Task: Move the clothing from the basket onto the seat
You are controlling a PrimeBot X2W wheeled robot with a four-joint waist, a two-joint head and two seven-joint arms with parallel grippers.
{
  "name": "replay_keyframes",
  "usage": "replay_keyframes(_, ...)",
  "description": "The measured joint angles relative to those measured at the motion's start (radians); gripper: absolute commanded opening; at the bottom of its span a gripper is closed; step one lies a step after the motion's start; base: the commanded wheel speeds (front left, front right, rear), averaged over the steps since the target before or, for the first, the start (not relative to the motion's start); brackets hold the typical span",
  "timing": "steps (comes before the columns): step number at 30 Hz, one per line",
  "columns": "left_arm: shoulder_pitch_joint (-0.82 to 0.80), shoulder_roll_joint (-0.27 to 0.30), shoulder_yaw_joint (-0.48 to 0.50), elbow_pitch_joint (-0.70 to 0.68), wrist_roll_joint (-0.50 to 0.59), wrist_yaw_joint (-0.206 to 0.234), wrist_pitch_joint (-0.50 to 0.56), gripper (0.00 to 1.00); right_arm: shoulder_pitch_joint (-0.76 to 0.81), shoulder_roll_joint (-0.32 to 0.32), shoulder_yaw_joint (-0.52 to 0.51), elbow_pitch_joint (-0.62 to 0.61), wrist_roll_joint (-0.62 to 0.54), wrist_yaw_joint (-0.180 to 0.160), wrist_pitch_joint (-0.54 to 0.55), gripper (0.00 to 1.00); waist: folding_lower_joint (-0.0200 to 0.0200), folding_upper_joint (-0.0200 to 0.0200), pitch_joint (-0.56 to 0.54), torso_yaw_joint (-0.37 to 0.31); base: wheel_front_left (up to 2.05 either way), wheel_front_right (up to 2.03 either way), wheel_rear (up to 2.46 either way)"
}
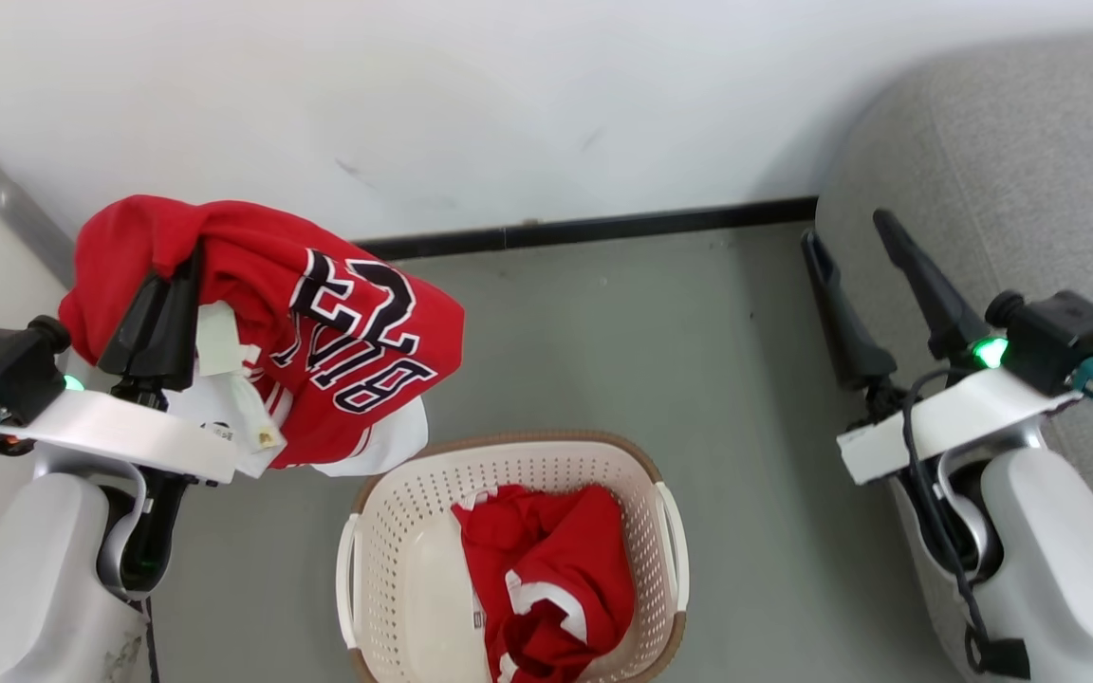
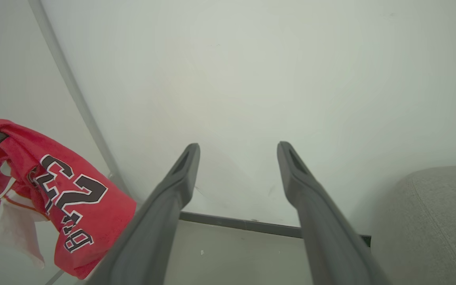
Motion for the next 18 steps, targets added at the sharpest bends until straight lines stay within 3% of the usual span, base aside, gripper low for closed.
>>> replay_keyframes(18,0.147,-0.009,0.045,-0.001,0.054,0.010,0.000,0.00,0.102,-0.010,0.049,0.028,0.036,0.000,0.000,1.00,0.0000,0.0000,-0.131,-0.014,0.00,0.00,0.00)
